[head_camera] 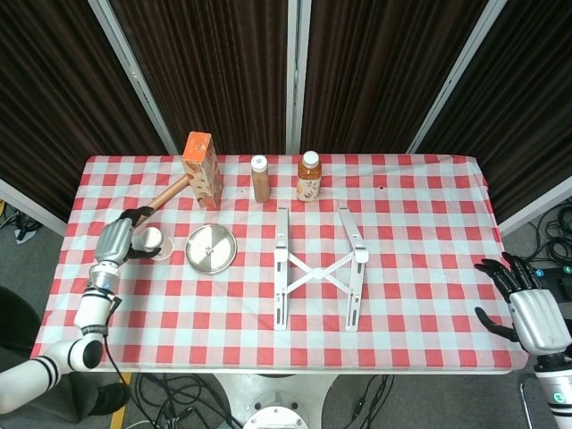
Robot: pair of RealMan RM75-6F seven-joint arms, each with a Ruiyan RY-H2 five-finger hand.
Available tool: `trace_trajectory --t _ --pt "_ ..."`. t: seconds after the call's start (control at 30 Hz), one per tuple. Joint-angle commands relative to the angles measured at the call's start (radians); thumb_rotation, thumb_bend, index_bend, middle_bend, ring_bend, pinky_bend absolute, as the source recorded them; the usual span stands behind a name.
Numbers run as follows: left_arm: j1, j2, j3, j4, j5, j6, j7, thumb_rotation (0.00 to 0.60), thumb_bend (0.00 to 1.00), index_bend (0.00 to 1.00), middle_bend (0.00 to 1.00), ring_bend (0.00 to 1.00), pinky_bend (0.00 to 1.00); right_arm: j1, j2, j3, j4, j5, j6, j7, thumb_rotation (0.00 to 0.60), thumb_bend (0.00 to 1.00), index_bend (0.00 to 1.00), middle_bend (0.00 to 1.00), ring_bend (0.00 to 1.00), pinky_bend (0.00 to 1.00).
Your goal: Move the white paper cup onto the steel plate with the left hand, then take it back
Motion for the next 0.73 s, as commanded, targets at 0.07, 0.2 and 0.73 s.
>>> trace_trajectory --t 0.07,0.2,0.73 --pt "0.086 0.093 0.017 -0.121 0.075 0.153 -0.013 0.600 0.17 0.18 0.21 0.12 0.26 -0.002 0.003 0.003 0.002 0.005 0.002 0.004 0.600 0.20 0.18 0.17 0.00 0.07" --pt "0.177 0.186 0.053 -0.200 0.104 0.276 0.050 0.600 0.17 0.18 0.21 0.12 0.23 -0.006 0.005 0.006 0.011 0.019 0.003 0.016 0.600 0.20 0.18 0.17 0.00 0.07" --pt "0.478 0.334 0.233 -0.381 0.211 0.568 0.162 0.600 0.17 0.18 0.21 0.12 0.16 -0.023 -0.028 -0.009 0.027 -0.004 0.024 0.012 0.600 0.21 0.17 0.13 0.00 0.07"
